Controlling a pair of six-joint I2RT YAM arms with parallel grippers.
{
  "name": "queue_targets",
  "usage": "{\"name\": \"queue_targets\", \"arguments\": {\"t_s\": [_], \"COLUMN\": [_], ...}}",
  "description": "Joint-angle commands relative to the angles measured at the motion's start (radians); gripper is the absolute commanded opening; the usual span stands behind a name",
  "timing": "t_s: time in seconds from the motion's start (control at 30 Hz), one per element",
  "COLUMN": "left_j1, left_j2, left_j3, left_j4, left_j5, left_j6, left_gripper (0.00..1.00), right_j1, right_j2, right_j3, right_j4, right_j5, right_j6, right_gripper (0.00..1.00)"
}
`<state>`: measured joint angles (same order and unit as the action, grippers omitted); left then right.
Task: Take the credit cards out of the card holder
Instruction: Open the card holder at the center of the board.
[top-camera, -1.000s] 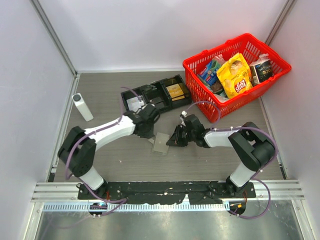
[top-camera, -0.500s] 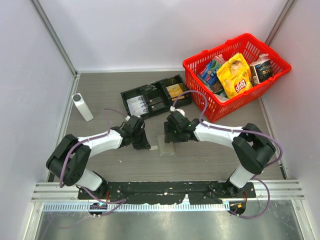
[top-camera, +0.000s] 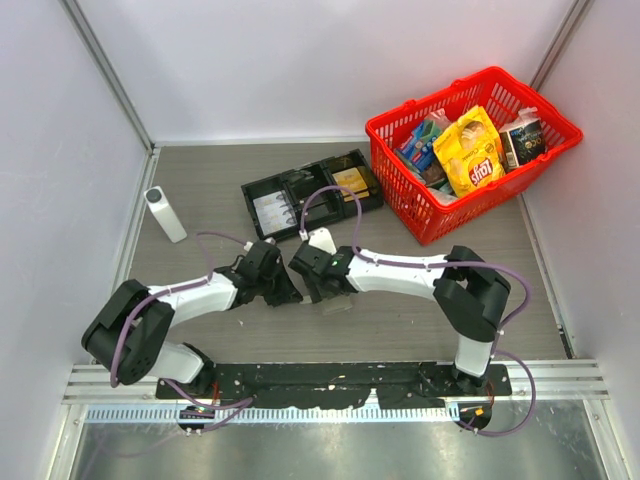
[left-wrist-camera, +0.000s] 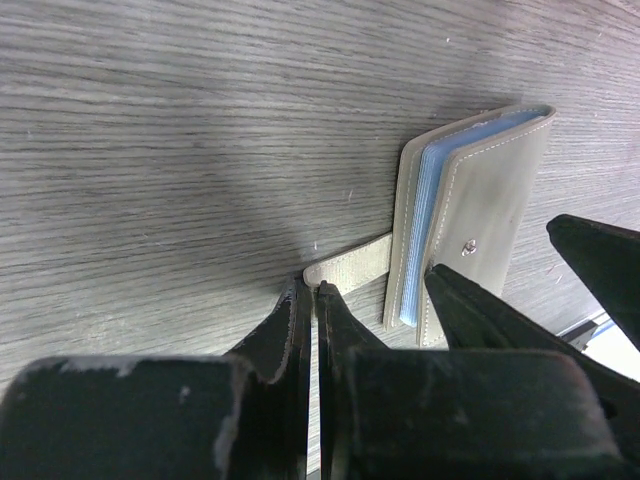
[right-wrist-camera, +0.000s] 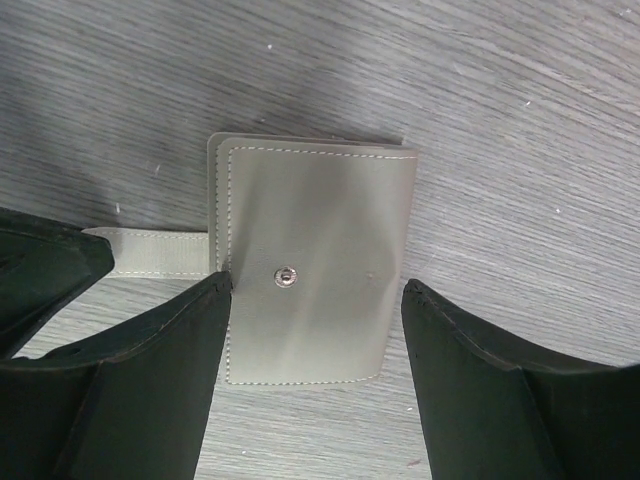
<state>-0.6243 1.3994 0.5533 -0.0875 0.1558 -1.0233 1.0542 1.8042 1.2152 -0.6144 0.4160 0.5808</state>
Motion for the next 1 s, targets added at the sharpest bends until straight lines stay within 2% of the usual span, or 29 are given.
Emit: {"name": "queue_targets", "arguments": {"t_s": [0.0, 0.53, 0.83, 0.97], "left_j1": [-0.002, -0.002, -0.002, -0.002], "left_j2": [-0.033, -0.085, -0.086, -0.097], "left_j3": [-0.018, -0.029, -0.035, -0.047], "left_j4": [0.037, -0.001, -0.064, -0.089], "left_j5": [0.021, 0.002, -0.025, -0.048], "left_j6": [-0.012, 0.012, 0.040, 0.051], "left_gripper": [0.00, 0.00, 0.00, 0.00], "right_j1": [0.033, 0.056, 0.030, -0.019], "right_j2": [0.020, 0.075, -0.008, -0.065], "right_j3": [0.072, 0.102, 0.127, 0.084], "right_j4": [-0.057, -0.099, -0.166, -0.160], "right_j5": [0.076, 0.132, 0.190, 0.161], "right_j6": [0.010, 0.018, -0.021, -0.030], "right_gripper": [0.74, 0.74, 0.74, 0.74]}}
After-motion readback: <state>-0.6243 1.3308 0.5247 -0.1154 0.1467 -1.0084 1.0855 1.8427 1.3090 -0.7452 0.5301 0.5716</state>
